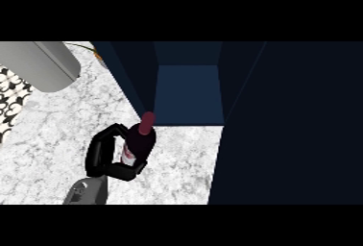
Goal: Pick up the wine, place it into the cabinet and close the cabinet
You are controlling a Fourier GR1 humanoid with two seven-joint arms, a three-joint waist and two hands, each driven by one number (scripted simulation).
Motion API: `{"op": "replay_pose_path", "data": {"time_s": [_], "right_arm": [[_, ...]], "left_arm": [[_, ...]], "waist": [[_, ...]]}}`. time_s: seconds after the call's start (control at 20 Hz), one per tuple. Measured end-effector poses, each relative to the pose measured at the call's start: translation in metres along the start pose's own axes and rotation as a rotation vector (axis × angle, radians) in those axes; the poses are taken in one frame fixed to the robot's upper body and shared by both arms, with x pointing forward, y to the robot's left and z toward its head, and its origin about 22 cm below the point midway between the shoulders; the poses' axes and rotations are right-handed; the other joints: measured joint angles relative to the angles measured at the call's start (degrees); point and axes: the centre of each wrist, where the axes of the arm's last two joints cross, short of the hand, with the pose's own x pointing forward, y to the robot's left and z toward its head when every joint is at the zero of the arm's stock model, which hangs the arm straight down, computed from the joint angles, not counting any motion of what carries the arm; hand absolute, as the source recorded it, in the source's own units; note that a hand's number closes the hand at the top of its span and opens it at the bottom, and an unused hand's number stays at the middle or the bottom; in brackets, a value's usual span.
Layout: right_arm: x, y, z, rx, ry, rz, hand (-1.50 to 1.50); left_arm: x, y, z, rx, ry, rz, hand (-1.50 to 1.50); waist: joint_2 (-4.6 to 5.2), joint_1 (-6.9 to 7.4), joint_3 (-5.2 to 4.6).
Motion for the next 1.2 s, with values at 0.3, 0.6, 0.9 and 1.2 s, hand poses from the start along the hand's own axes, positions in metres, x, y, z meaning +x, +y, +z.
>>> {"op": "replay_pose_path", "data": {"time_s": [0.3, 0.6, 0.9, 1.2], "right_arm": [[-0.004, 0.003, 0.0, 0.018, 0.016, -0.008, -1.5], [0.001, 0.002, -0.001, 0.017, -0.003, -0.005, -1.5], [-0.005, -0.002, 0.001, -0.001, 0.018, -0.013, -1.5], [-0.003, -0.003, 0.0, 0.0, 0.01, -0.003, -1.5]], "left_arm": [[0.04, -0.037, -0.025, -0.041, -0.046, 0.074, 1.5], [0.089, -0.08, -0.048, -0.054, -0.053, 0.138, 1.5], [0.136, -0.121, -0.071, -0.045, -0.043, 0.155, 1.5], [0.162, -0.143, -0.11, -0.01, -0.008, 0.137, 1.5]], "waist": [[-0.03, 0.14, 0.01], [-0.06, -0.1, -0.01], [0.07, -0.36, 0.02], [0.21, -0.63, 0.0]]}}
